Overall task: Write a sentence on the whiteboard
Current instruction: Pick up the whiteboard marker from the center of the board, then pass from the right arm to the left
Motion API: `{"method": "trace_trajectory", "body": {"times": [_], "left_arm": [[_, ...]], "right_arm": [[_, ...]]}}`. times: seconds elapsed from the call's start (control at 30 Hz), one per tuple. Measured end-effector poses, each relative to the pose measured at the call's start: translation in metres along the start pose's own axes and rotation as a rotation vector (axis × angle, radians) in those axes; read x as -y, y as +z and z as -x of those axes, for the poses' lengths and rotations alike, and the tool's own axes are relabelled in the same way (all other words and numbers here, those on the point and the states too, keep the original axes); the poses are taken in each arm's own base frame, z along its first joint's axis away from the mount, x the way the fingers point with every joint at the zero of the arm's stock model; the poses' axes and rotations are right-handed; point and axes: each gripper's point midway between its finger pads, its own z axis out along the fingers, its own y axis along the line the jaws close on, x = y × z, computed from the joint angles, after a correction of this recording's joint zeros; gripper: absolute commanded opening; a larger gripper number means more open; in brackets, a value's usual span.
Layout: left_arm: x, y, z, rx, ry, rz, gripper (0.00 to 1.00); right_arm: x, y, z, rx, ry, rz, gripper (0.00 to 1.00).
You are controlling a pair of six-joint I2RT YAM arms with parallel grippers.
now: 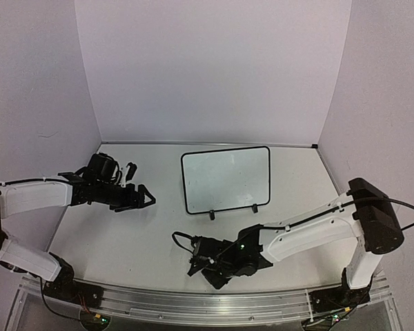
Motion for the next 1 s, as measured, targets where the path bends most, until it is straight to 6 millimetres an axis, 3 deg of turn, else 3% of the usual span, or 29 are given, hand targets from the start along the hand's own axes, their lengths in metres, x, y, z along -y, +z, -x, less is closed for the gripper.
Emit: {"method": "trace_trajectory", "body": {"times": [0.23,0.37,0.77,1.0], "left_arm": [[0.024,0.006,-0.019,-0.066,0.046,-0.072,0.88],[0.047,0.007,-0.031,-0.100,0.072,-0.142,0.88],[0.129,-0.004,-0.055,-0.162,0.125,-0.371,0.87],[0.144,0.001,-0.069,-0.224,0.113,-0.412,0.64]], "right_arm": [[0.018,-0.048,0.031,0.183,0.010,-0.012,0.00],[0.020,-0.062,0.049,0.277,0.000,0.007,0.00],[0.029,-0.063,0.070,0.357,-0.065,0.053,0.00],[0.024,-0.066,0.076,0.381,-0.103,0.067,0.00]]}}
